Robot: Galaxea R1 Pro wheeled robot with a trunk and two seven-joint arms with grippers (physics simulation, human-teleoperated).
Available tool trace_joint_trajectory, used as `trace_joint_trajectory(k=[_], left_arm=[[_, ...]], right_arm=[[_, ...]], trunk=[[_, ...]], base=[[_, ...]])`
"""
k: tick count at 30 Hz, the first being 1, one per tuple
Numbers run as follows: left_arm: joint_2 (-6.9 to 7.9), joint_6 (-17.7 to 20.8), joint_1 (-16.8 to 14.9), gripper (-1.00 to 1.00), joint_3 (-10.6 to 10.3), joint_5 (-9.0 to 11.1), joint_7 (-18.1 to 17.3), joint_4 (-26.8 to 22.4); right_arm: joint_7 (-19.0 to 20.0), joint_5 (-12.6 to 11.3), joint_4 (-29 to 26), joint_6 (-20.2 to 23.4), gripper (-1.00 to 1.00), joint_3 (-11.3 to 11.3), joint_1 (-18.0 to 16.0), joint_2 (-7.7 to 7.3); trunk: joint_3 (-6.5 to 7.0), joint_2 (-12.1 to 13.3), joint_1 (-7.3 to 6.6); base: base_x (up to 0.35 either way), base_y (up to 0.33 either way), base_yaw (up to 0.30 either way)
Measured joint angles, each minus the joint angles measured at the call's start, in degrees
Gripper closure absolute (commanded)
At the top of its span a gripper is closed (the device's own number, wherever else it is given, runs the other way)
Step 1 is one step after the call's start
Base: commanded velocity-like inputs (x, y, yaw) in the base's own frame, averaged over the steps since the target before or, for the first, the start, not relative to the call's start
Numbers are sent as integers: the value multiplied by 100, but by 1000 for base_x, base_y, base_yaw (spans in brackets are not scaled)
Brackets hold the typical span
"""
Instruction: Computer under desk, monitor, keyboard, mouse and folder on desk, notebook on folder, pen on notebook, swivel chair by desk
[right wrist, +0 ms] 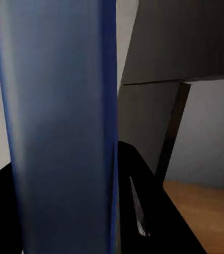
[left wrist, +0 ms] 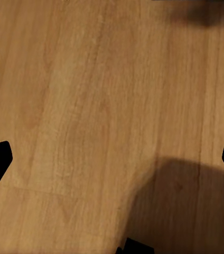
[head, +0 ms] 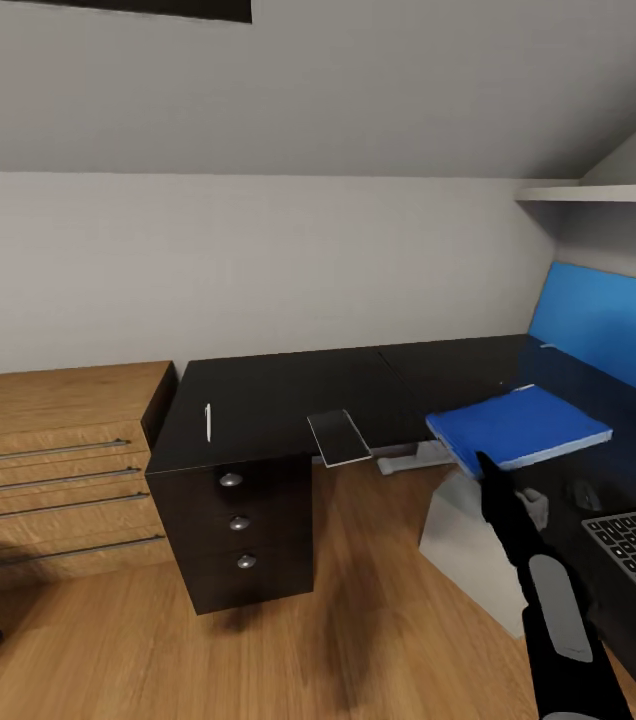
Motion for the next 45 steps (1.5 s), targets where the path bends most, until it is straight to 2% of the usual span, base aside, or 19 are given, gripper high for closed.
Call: trace_joint_trajectory(k=[1,2,4,7,10,12,15,18,21,28,33,38,40,42,45], left_arm=[[0,-5,0,-100,-1,2,0,0],[0,-7,0,-100,-1,2,0,-1],[0,-40,0,-100,2,4,0,2],[0,-69,0,-100,6,5,0,1],[-2,-77,0,-100,7,5,0,3],[-7,-79,0,-100,7,4,-1,7],[-8,-80,0,-100,7,1,-1,8],[-83,-91,0,-100,0,-3,-2,8],[-104,-96,0,-100,-2,-3,-1,6],[-114,-97,0,-100,-2,-3,-3,8],[-114,-97,0,-100,-3,-3,-1,7],[-117,-97,0,-100,-10,-4,-2,13],[-120,-97,0,-100,-10,-3,-2,15],[-123,-97,0,-100,-11,-7,-1,15],[-123,-97,0,-100,-11,-10,-1,17]], right_arm=[[-134,3,233,-426,100,10,-189,1],[-208,5,366,-642,100,14,-307,1],[-505,19,943,-1328,100,14,-802,3],[-776,16,1845,-2089,100,0,-1384,6],[-862,-1,2520,-2800,100,1,-1629,12],[-862,39,2661,-3005,100,9,-1676,20],[-826,52,2714,-3085,100,2,-1694,23],[-261,25,2721,-3113,100,-15,-1685,15],[-35,19,2727,-3105,100,-18,-1677,-1],[-68,25,2744,-3074,100,-24,-1677,-27],[-442,13,2755,-2939,100,-44,-1678,-33],[-553,-16,2756,-2848,100,-96,-1678,-36],[-561,-94,2756,-2839,100,-106,-1678,-38],[-568,-339,2757,-2764,100,-110,-1678,-39],[-570,-413,2757,-2604,100,-113,-1678,-55]], trunk=[[0,0,0],[0,0,0],[1,0,0],[0,0,0],[0,0,0],[1,0,0],[1,0,0],[0,0,-2],[0,0,0],[0,0,-2],[0,0,0],[0,0,-3],[0,0,-2],[0,0,-2],[0,0,-3]], base=[[0,0,0],[0,0,0],[0,0,0],[0,0,0],[0,0,0],[0,0,0],[34,-36,0],[178,-164,0],[74,-68,0],[194,-194,0],[50,-51,0],[180,-106,0],[117,-72,0],[188,-16,0],[230,-3,0]])
